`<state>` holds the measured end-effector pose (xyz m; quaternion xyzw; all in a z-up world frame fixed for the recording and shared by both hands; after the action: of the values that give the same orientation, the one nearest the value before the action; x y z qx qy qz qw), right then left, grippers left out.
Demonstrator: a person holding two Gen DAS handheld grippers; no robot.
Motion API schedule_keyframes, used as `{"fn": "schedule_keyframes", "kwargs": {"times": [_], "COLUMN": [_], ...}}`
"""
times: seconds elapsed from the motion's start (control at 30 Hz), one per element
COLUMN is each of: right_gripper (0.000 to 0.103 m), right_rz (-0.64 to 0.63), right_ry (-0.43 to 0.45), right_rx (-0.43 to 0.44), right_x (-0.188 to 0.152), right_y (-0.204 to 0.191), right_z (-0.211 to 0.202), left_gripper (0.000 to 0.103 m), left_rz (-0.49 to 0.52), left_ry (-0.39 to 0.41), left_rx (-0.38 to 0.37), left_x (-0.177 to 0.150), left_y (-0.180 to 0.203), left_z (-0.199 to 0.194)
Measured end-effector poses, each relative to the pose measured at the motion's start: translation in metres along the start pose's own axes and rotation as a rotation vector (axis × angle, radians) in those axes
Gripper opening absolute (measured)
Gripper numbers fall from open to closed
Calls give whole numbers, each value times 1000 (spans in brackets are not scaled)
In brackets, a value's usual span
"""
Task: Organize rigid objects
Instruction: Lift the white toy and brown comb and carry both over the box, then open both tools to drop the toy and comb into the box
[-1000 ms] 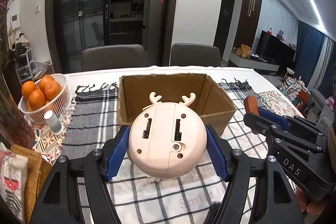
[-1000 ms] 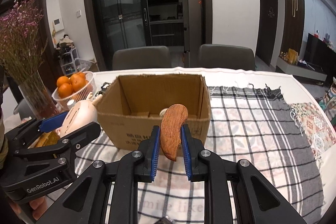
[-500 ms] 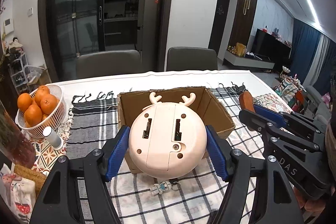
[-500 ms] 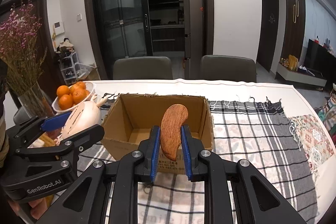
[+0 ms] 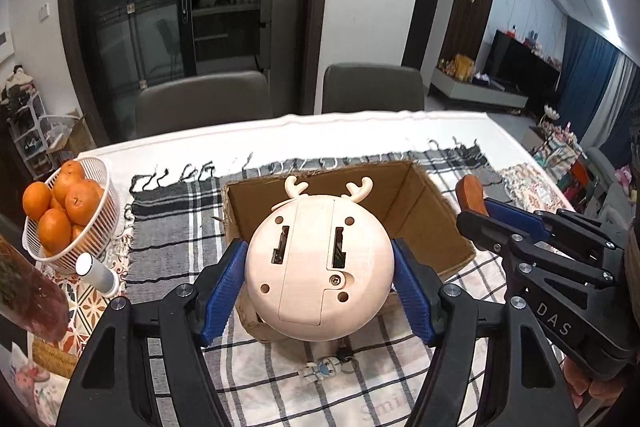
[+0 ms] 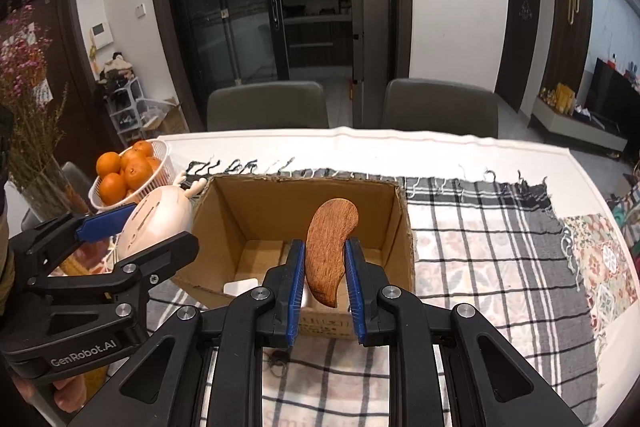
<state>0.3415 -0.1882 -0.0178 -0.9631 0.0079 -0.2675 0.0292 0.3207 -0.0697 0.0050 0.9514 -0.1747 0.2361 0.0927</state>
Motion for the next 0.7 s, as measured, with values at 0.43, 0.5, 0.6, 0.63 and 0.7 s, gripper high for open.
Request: {"fn": "schedule_keyframes", "kwargs": {"times": [0.43, 0.5, 0.6, 0.63, 0.7], "right_gripper": [21, 21, 21, 21, 21], "right_rz": [50, 55, 66, 67, 68], "right_ry": [-173, -190, -220, -228, -249], "right_rx": [33, 38, 39, 40, 35], "right_x": [7, 7, 9, 9, 11], "right_y": [17, 17, 19, 19, 20], "right_z": [47, 51, 58, 59, 64], "left_gripper": [70, 70, 70, 70, 70], "left_rz": [59, 64, 69, 71, 70], "left_ry": [-149, -172, -214, -225, -244], "left_rx": [40, 37, 43, 45, 52], "left_x": [12, 14, 15, 16, 17], "left_y": [-3, -3, -5, -6, -7], "left_z": [41, 46, 56, 60, 65]}}
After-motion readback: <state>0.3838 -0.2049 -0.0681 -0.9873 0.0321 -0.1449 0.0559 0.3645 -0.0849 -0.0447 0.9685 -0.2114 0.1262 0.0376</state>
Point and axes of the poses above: each gripper's, at about its wrist camera, not at the fingertips, and z roughly the way its jaws point, y to its right, x to its top, the point moved 8 cm from there along z, roughly the way its jaws point, and after that the axes turned 15 degrees about -y, right-handed, at the moved point
